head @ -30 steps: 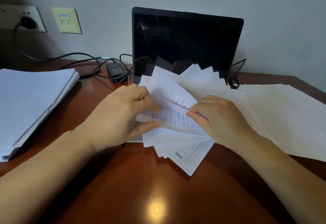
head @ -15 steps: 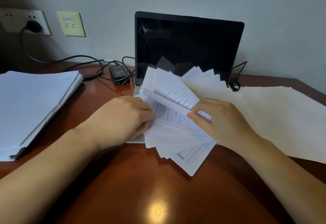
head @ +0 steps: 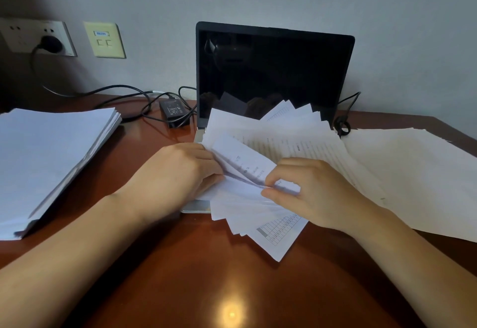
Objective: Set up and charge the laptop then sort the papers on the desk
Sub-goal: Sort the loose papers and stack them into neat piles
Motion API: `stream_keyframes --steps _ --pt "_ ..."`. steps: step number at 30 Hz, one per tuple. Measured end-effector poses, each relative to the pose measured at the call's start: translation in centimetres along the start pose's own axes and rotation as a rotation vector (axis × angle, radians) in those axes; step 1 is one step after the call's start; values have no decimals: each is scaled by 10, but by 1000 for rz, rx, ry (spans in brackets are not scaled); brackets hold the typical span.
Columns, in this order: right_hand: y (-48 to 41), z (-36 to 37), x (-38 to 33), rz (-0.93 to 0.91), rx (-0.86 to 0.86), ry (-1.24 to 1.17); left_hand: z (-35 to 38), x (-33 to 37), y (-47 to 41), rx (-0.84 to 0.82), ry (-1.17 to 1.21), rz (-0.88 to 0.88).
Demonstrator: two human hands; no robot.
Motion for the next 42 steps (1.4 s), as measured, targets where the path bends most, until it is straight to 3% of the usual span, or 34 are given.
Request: stream_keyframes --steps 4,9,16,24,35,42 --pt "0 -1 1 13 10 48 -4 4 -1 94 -11 30" --pt "-1 -5 6 121 171 195 -9 9 -1 222 -28 26" --pt "1 -7 16 282 217 187 -1 5 2 -98 89 36" --pt "1 -2 15 295 103 160 -3 5 3 -135 149 39" --pt "-1 -2 12 256 -9 169 3 2 1 -101 -20 30" --pt "-2 -2 -1 -6 126 85 -2 3 -3 86 -14 -40"
Point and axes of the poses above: each hand's wrist, its own y-axis away from the middle knuckle, its own z-axis out of the palm, x = y × z, the point moved 2 cm from there along -y, towards the middle knuckle, and after that the axes turned 6 degrees about y, right-handed, at the moved point
